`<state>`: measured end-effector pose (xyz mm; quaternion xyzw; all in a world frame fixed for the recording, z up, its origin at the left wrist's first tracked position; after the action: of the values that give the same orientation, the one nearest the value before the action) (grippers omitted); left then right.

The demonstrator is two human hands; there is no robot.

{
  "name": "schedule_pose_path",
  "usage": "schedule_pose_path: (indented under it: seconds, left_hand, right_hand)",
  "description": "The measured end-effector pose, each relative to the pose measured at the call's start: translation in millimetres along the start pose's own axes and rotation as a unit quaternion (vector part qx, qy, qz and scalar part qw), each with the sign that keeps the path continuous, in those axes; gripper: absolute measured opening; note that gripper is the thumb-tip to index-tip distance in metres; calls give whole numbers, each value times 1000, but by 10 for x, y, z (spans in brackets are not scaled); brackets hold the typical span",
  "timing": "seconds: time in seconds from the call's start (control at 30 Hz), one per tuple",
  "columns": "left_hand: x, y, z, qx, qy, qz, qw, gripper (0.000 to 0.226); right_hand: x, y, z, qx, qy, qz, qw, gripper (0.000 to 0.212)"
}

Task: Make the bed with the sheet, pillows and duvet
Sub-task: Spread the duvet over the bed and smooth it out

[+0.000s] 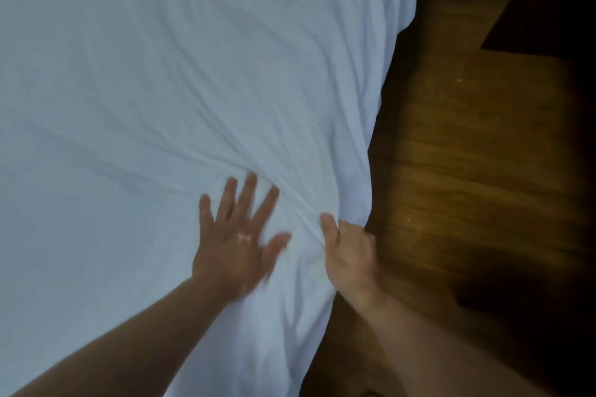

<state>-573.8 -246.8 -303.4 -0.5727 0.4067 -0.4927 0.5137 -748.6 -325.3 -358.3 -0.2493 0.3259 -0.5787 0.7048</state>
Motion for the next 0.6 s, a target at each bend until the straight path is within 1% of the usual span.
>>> schedule_pose_path:
  seconds: [0.03, 0.07, 0.1, 0.13, 0.17, 0.2, 0.23, 0.27, 0.3, 0.33, 0.37, 0.4, 0.43, 0.47, 0.5, 0.53, 0.57, 0.6]
  left_hand:
    - [-73, -34, -15, -32, 46, -5, 998, 68]
    - [-76, -79, 23, -68, 85, -17, 994, 66]
    - [39, -127, 138, -96, 114, -30, 988, 65]
    - [229, -144, 300, -104, 123, -54, 985, 63]
    - [488, -149, 465, -97, 104, -71, 987, 63]
    - [806, -170, 612, -77, 56, -74, 993, 66]
    - [1162, -189, 727, -53, -18, -47, 997, 72]
    - [1508, -150, 776, -29, -81, -14, 996, 79]
    - [1784, -31, 750, -8, -108, 20, 994, 83]
    - [2019, 117, 670, 1, -101, 36, 994, 84]
    - [2216, 249, 567, 1, -76, 35, 996, 83]
    - [2397, 342, 489, 5, -50, 34, 998, 81]
    - [2550, 423, 462, -3, -41, 30, 999, 79]
    - [2616, 461, 440, -4, -26, 24, 999, 77]
    - [2653, 467, 439, -14, -3, 7, 1000, 75]
    - [2686, 461, 471, -24, 22, -1, 999, 74]
    - [2732, 414, 518, -44, 42, -12, 998, 73]
    - [2838, 373, 576, -61, 63, -27, 996, 72]
  right_hand:
    - [-19, 33, -24, 21, 27, 11, 999, 60]
    - [-23, 69, -46, 41, 52, 39, 997, 61]
    - [22, 83, -62, 45, 66, 75, 994, 61]
    - [126, 36, -72, 30, 76, 99, 992, 60]
    - [307, -59, -74, 13, 96, 87, 992, 54]
    - [568, -178, -41, 13, 122, 39, 992, 46]
    - [897, -293, 55, 41, 145, -18, 988, 40]
    - [1275, -381, 224, 81, 150, -56, 984, 40]
    - [1662, -447, 473, 110, 142, -72, 981, 44]
    - [2064, -458, 731, 121, 125, -78, 982, 50]
    - [2445, -429, 976, 120, 113, -77, 983, 56]
    - [2797, -349, 1178, 105, 123, -77, 984, 67]
    - [3073, -248, 1310, 60, 141, -79, 985, 77]
    - [3238, -188, 1356, -9, 130, -69, 989, 77]
    - [3343, -178, 1347, -102, 74, -52, 991, 66]
    - [3389, -189, 1258, -188, -19, -52, 981, 51]
    - [3411, -272, 1174, -224, -82, -50, 970, 39]
    - [3488, -393, 1054, -236, -115, -74, 962, 35]
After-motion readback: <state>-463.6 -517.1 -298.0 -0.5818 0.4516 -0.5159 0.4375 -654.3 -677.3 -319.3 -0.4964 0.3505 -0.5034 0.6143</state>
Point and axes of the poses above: each hand's wrist, its own x-axis towards the middle knuckle, its own y-axis out of the palm, z = x × y, the point moved 1 cm from there along x, towards the middle knuckle, and after that the axes turned 14 degrees about -z, right-handed, at the moved point
